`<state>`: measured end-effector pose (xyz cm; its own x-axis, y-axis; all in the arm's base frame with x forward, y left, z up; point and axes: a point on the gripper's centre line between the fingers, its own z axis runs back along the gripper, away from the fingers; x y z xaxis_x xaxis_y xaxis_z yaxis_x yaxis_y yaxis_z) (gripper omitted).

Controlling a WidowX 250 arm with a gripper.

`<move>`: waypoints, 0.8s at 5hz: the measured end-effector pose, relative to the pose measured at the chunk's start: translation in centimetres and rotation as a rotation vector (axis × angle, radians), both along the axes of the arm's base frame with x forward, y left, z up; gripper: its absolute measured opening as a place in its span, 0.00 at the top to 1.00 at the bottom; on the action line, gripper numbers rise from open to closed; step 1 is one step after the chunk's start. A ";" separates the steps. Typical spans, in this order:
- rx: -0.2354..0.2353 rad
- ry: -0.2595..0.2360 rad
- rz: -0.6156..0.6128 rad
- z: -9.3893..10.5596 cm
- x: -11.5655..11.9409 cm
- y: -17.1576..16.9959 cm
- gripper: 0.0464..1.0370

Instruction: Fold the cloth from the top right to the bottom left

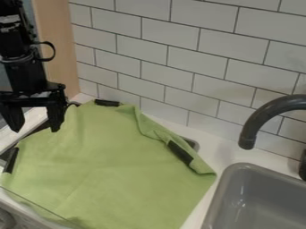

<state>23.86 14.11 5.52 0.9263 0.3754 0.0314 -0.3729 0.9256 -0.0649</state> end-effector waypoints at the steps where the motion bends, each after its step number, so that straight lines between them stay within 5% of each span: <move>1: -0.016 0.020 0.009 -0.6 -0.4 -0.3 0.04; 4: -0.039 -0.029 0.103 -0.4 2.6 -8.0 0.04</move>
<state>26.41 6.06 5.17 0.8816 0.4703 0.0405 -0.4637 0.8788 -0.1124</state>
